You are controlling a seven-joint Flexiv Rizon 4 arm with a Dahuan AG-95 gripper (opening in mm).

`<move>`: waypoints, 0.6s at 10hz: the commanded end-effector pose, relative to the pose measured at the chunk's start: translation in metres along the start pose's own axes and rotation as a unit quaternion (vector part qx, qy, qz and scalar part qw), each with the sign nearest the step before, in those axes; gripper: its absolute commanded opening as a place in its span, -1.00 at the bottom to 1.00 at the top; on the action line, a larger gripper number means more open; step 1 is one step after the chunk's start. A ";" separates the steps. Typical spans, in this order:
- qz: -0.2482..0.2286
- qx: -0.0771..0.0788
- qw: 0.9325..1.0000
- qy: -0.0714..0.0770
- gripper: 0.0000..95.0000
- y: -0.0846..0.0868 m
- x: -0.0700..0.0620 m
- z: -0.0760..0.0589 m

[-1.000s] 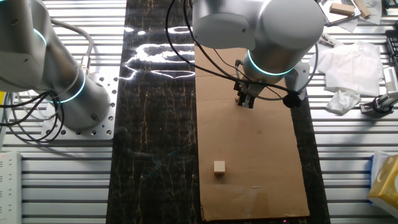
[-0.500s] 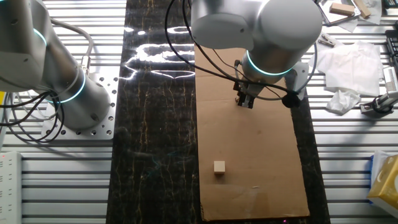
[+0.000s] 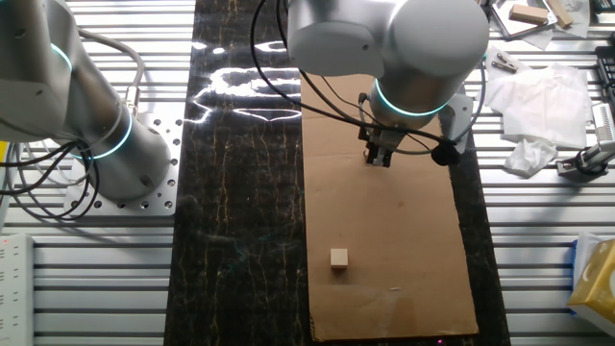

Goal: Grab the block and place it at the designated location

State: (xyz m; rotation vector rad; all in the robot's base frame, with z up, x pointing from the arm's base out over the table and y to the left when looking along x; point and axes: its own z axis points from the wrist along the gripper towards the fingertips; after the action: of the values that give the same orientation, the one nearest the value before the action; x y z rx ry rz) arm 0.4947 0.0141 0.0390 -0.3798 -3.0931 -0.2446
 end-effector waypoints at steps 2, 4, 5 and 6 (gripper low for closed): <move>0.001 0.002 1.000 0.000 -0.60 0.000 0.000 0.000; -0.004 0.011 1.000 -0.002 -0.60 0.001 -0.003 -0.002; -0.005 0.014 1.000 -0.003 -0.60 0.000 -0.007 -0.005; -0.006 0.017 1.000 -0.003 -0.60 -0.001 -0.013 -0.010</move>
State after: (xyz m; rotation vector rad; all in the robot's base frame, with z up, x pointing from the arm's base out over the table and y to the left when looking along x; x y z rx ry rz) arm 0.5075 0.0084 0.0475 -0.3599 -3.1072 -0.1821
